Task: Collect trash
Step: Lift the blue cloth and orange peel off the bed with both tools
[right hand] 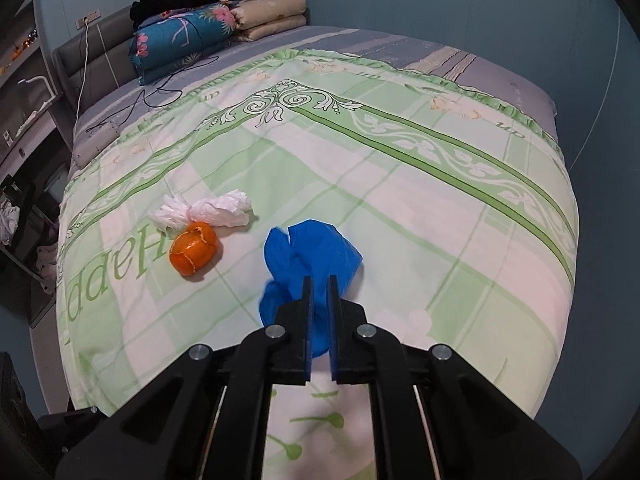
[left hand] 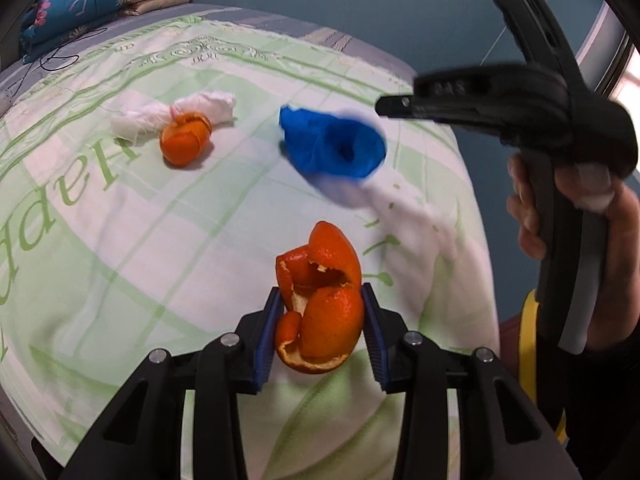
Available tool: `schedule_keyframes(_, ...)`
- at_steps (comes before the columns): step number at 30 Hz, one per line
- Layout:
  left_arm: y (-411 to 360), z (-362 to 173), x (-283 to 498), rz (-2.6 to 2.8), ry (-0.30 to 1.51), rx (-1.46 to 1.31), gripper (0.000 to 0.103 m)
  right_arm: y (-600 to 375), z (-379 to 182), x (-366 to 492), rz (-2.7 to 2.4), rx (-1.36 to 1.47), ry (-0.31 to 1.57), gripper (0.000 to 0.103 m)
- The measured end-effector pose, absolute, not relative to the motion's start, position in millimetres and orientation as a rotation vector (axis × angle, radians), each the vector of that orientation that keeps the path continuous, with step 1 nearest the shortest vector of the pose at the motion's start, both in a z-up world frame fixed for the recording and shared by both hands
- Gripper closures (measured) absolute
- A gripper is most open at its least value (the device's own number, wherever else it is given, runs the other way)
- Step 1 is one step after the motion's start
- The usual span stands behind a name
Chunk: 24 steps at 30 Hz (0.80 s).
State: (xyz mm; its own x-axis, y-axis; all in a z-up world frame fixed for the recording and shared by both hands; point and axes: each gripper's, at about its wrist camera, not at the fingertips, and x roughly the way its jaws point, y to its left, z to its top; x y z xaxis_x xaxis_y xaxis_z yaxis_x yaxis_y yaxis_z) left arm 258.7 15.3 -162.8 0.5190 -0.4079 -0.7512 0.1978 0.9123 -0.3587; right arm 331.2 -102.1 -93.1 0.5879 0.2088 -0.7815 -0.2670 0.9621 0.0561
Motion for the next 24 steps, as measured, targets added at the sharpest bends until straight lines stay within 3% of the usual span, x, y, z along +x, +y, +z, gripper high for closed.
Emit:
schedule_keyframes(13, 43.9, -136.2, 235.7, -0.326, 0.898, -0.29, 0.067, -100.6, -106.9, 331.6, 0.295, -0.053, 0.946, 0.096)
schedule_keyframes(15, 49.0, -134.8, 234.0, -0.319, 0.894, -0.299, 0.067, -94.2, -113.1, 341.6, 0.288, -0.054, 0.964, 0.067)
schedule_keyframes(16, 51.0, -134.1, 233.0, -0.317, 0.893, -0.305, 0.067, -92.5, -115.6, 345.2, 0.285, -0.046, 0.964, 0.04)
schedule_keyframes(22, 64.0, -131.3, 230.7, -0.302, 0.882, -0.328, 0.067, -71.4, -151.3, 370.7, 0.215, -0.137, 1.04, 0.046)
schedule_keyframes(24, 67.0, -130.7, 230.7, -0.292, 0.877, -0.332, 0.067, -67.6, -166.1, 375.2, 0.196, -0.164, 1.077, 0.067)
